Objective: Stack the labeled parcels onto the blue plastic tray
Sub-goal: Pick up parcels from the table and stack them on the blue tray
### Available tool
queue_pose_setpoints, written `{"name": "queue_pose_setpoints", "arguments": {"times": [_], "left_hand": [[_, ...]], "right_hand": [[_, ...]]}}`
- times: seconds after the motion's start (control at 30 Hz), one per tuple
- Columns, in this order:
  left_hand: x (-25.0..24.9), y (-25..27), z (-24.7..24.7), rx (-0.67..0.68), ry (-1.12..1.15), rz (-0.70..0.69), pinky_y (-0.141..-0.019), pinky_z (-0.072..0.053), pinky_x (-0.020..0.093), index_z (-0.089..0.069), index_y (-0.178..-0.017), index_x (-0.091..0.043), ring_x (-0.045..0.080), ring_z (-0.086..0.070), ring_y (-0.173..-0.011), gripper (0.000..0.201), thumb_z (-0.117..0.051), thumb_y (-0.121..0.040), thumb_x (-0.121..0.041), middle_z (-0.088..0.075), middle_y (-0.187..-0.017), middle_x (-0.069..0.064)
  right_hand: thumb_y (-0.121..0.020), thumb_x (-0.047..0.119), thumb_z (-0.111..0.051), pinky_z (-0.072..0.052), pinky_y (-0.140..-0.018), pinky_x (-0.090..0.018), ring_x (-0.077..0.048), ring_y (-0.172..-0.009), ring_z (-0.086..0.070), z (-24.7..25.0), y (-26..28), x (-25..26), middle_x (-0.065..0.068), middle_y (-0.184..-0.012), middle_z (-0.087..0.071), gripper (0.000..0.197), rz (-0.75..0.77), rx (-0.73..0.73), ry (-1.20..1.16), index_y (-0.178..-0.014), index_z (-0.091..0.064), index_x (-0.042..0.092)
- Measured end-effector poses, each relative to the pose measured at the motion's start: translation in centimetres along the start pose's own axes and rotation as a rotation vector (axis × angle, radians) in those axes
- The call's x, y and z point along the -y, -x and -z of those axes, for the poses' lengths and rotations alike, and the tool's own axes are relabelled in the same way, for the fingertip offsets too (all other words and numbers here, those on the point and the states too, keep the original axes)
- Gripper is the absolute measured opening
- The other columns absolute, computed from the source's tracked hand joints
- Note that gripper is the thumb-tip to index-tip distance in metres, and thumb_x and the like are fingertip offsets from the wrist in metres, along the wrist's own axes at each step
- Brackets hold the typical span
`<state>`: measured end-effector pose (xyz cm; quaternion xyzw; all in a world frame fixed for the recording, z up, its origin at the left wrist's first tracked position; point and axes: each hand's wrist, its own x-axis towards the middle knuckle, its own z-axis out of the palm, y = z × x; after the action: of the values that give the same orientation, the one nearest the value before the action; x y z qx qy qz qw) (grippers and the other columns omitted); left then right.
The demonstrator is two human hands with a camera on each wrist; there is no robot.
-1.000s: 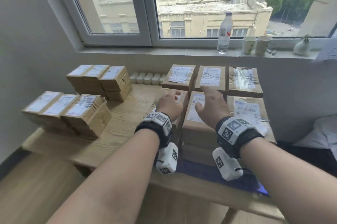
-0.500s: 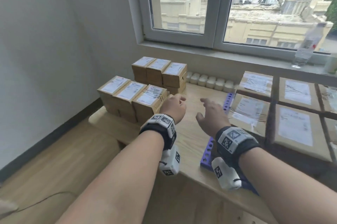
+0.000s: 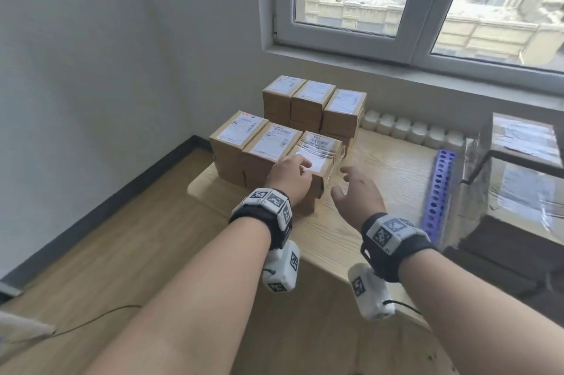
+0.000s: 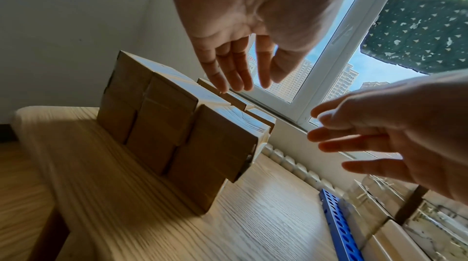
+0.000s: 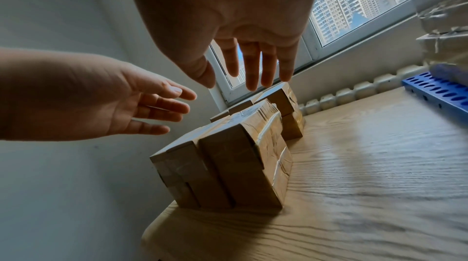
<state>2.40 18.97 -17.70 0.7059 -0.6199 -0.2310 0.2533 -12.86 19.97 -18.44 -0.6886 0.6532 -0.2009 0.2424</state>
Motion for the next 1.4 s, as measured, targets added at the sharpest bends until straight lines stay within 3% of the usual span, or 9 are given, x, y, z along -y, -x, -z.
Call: {"name": "queue_pose_setpoints", "arguments": {"times": [0.13,0.47,0.57,0.83,0.97,1.2,1.4], "left_hand": [[1.1,-1.6,0.5,0.011,0.007,-0.005,-0.099,-0.048,0.038,-0.062,-0.122,-0.021,0.02,-0.057,-0.111,0.028,-0.052,-0.095,-0.021,-0.057,-0.124,0.002],[1.1,-12.2,-0.1,0.085,-0.057,-0.049,-0.096,-0.05,0.037,-0.061,-0.122,-0.02,0.02,-0.056,-0.107,0.029,-0.051,-0.095,-0.02,-0.055,-0.125,0.004],[1.0,-15.2,-0.5,0.084,-0.043,-0.046,-0.094,-0.051,0.037,-0.063,-0.12,-0.021,0.019,-0.058,-0.104,0.026,-0.053,-0.096,-0.022,-0.054,-0.122,0.004],[2.1,-19.6,-1.7,0.117,-0.042,-0.051,-0.097,-0.05,0.037,-0.063,-0.12,-0.018,0.021,-0.058,-0.107,0.028,-0.055,-0.093,-0.016,-0.054,-0.122,0.004],[3.1,-20.4,-2.6,0.135,-0.044,-0.043,-0.096,-0.05,0.039,-0.063,-0.12,-0.02,0.022,-0.056,-0.108,0.029,-0.058,-0.092,-0.021,-0.054,-0.122,0.005],[3.7,-20.5,-3.6,0.122,-0.057,-0.081,-0.099,-0.04,0.034,-0.063,-0.12,-0.023,0.021,-0.044,-0.119,0.032,-0.056,-0.09,-0.015,-0.054,-0.124,0.003],[3.9,-20.6,-3.6,0.132,-0.036,-0.105,-0.101,-0.038,0.033,-0.061,-0.124,-0.021,0.022,-0.043,-0.121,0.034,-0.053,-0.093,-0.013,-0.052,-0.127,0.004]], "right_hand": [[-0.095,0.023,-0.052,-0.042,-0.096,-0.035,-0.026,-0.121,-0.053,-0.4,-1.8,0.1,-0.009,-0.134,-0.056,0.05,-0.074,0.0,-0.013,-0.143,-0.041,0.016],[-0.097,0.034,-0.051,-0.042,-0.105,-0.04,-0.026,-0.127,-0.051,-1.9,-10.4,-0.8,-0.008,-0.142,-0.051,0.052,-0.241,0.029,-0.103,-0.145,-0.039,0.016],[-0.099,0.038,-0.05,-0.042,-0.097,-0.034,-0.026,-0.126,-0.052,-2.1,-13.0,-1.0,-0.009,-0.142,-0.051,0.056,-0.321,0.068,-0.164,-0.146,-0.035,0.013],[-0.098,0.044,-0.048,-0.041,-0.091,-0.033,-0.027,-0.123,-0.053,-3.4,-16.7,-1.5,-0.011,-0.141,-0.051,0.06,-0.448,0.128,-0.251,-0.144,-0.037,0.008],[-0.096,0.047,-0.05,-0.048,-0.08,-0.034,-0.02,-0.098,-0.058,-4.5,-17.0,-2.2,-0.007,-0.128,-0.059,0.059,-0.491,0.168,-0.355,-0.143,-0.035,0.014],[-0.092,0.055,-0.049,-0.057,-0.085,-0.051,-0.025,-0.093,-0.069,-6.6,-16.5,-2.4,-0.001,-0.104,-0.07,0.045,-0.58,0.198,-0.559,-0.127,-0.051,0.027],[-0.095,0.051,-0.049,-0.058,-0.081,-0.052,-0.024,-0.089,-0.071,-7.2,-16.0,-2.1,-0.003,-0.1,-0.073,0.028,-0.596,0.136,-0.65,-0.113,-0.055,0.03]]}}
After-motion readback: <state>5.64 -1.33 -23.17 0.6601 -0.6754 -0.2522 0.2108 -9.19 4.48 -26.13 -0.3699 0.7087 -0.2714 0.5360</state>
